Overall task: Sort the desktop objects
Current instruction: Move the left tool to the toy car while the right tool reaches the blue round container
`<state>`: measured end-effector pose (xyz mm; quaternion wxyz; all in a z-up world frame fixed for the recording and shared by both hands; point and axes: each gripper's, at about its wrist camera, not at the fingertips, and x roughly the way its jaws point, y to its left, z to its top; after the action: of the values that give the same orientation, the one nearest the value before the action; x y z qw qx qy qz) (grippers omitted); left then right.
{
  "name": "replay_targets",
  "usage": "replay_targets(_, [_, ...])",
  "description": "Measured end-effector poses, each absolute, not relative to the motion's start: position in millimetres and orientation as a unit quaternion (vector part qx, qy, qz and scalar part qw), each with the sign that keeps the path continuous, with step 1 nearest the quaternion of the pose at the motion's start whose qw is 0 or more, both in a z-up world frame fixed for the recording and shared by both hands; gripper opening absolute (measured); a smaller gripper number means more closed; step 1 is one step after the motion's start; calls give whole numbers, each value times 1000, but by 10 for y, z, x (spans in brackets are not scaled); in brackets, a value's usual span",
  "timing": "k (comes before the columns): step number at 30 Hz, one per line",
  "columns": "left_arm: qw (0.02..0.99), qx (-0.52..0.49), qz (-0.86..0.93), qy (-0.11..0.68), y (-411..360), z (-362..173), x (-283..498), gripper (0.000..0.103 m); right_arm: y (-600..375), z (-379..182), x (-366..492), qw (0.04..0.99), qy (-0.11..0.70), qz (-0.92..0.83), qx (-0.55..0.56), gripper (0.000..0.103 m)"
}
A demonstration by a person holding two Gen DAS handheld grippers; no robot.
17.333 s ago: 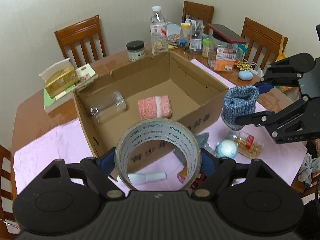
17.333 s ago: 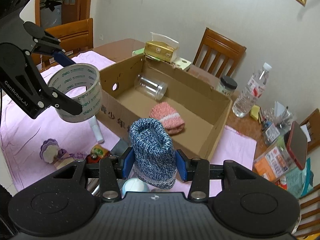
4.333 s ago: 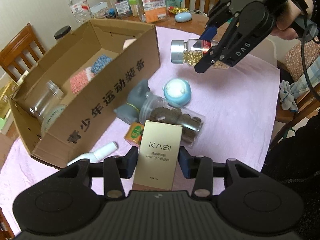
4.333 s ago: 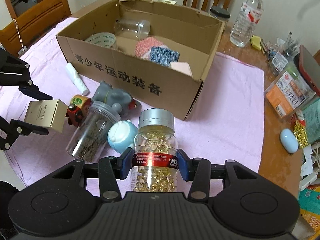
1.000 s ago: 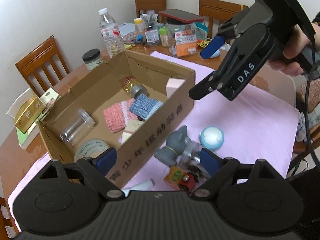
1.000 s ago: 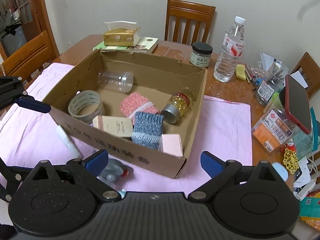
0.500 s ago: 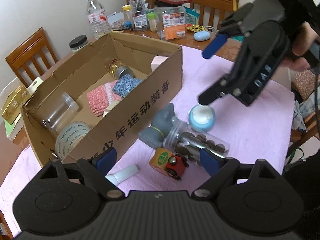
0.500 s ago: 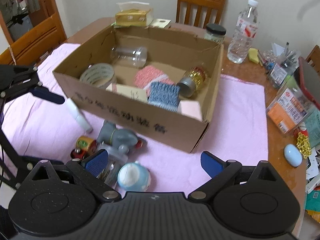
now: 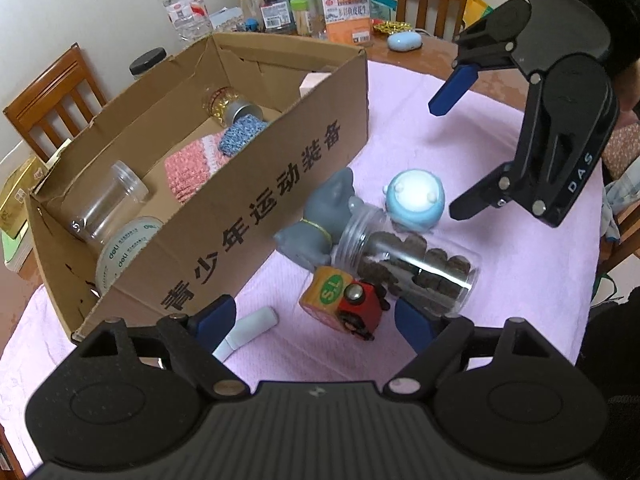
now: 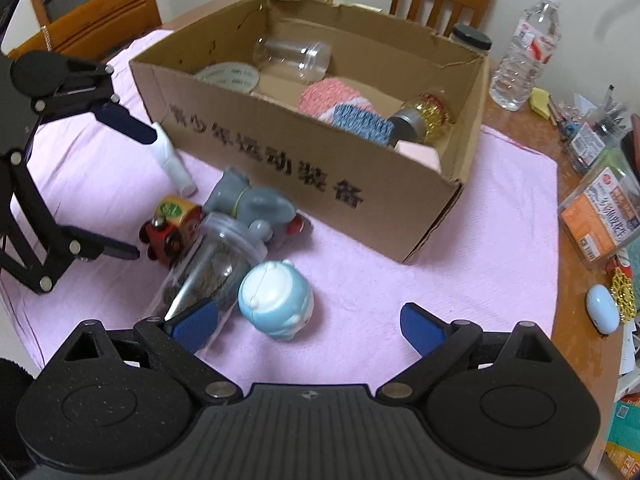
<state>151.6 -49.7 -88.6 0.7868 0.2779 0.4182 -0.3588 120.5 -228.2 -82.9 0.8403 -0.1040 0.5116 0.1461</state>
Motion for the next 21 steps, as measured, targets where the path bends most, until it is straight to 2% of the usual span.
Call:
replay_targets(4, [782, 282, -361, 423, -519, -952, 1532, 79, -2259, -901, 1201, 835, 511, 159, -129, 98])
replay_targets(11, [775, 281, -367, 432, -551, -1044, 1565, 68, -2169, -1010, 1180, 819, 500, 199, -198, 83])
replay_targets(21, [763, 276, -384, 440, -587, -1115, 1645, 59, -2057, -1096, 1192, 793, 476, 264, -273, 69])
